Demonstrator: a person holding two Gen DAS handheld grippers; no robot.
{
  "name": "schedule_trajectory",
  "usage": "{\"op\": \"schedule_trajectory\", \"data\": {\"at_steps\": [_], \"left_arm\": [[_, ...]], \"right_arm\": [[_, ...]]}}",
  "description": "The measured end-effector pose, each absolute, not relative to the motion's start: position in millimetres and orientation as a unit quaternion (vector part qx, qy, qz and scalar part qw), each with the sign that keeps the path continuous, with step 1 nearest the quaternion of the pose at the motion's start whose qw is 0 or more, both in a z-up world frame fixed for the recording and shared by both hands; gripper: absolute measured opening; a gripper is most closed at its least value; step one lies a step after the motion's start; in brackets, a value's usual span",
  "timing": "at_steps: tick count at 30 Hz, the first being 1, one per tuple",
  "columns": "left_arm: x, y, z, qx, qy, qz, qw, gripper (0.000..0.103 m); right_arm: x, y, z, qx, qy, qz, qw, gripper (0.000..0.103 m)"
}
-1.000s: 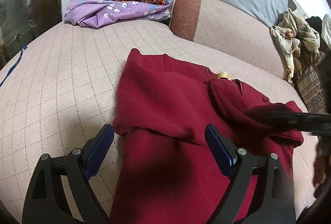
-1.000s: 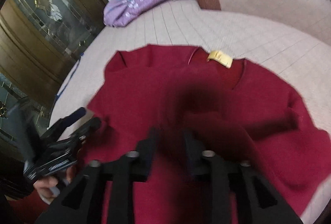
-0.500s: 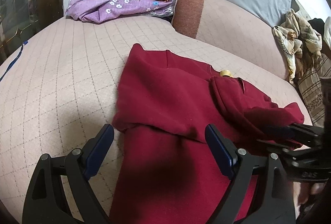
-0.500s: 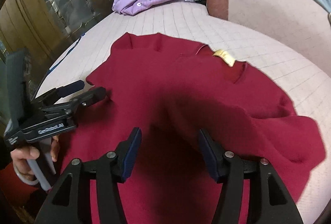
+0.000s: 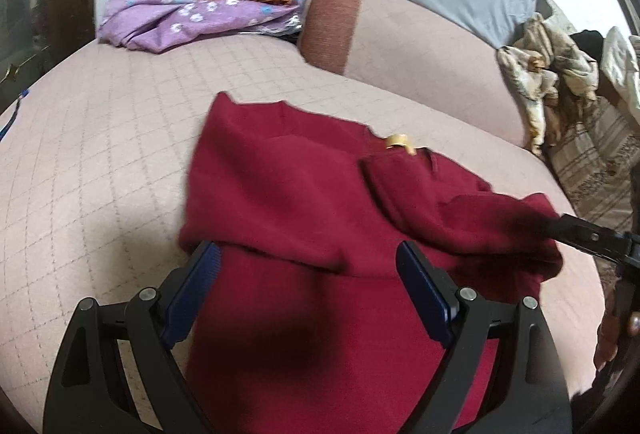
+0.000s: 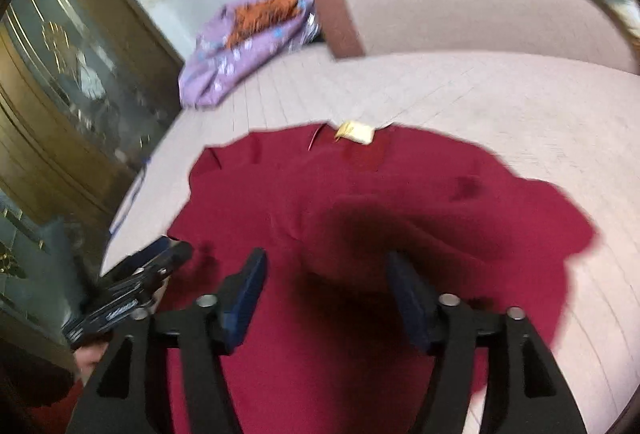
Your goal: Fold small clothes
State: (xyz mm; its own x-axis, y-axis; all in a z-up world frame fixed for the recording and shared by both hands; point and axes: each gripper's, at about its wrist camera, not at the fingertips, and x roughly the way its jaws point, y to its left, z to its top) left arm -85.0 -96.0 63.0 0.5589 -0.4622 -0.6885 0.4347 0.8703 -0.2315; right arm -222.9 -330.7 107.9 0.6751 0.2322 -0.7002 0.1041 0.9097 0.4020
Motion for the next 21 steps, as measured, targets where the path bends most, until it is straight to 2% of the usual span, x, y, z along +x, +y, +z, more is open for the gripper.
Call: {"op": "schedule_trajectory", "data": {"at_steps": [5, 8, 13, 15, 16, 17, 19, 21], "left_arm": [[-69.9, -129.8, 81.3, -0.010, 0.384, -0.267, 0.884, 0.090], [-52.7, -165.1, 79.5, 0.010, 0.390, -0.272, 0.880, 0.090], [-21.2, -208.4, 49.5, 0.041, 0.433, -0.255, 0.864, 0.090], [-12.4, -217.9, 33.0, 0.055, 0.452, -0.238, 0.858, 0.085], [-11.7, -220.1, 30.7, 0.057, 0.454, -0.236, 0.857, 0.070], [-12.4, -220.9, 30.3, 0.059, 0.452, -0.234, 0.859, 0.045], [-14.7, -221.1, 38.7, 0.051, 0.446, -0.239, 0.861, 0.012], [-19.4, -217.2, 53.7, 0.039, 0.435, -0.244, 0.866, 0.007]], "right_arm": [[-271.9, -368.4, 121.8, 0.214, 0.340, -0.040, 0.915, 0.072], [-277.1, -400.7, 114.6, 0.216, 0.354, -0.088, 0.906, 0.072], [-274.6, -435.4, 108.4, 0.261, 0.351, -0.109, 0.893, 0.072], [-272.1, -442.7, 105.9, 0.281, 0.354, -0.106, 0.886, 0.072], [-270.8, -444.5, 105.5, 0.283, 0.355, -0.108, 0.884, 0.072], [-269.3, -445.4, 105.5, 0.284, 0.355, -0.107, 0.884, 0.072], [-269.4, -446.0, 106.7, 0.285, 0.354, -0.099, 0.885, 0.072], [-265.9, -445.3, 107.5, 0.283, 0.353, -0.093, 0.887, 0.072]]}}
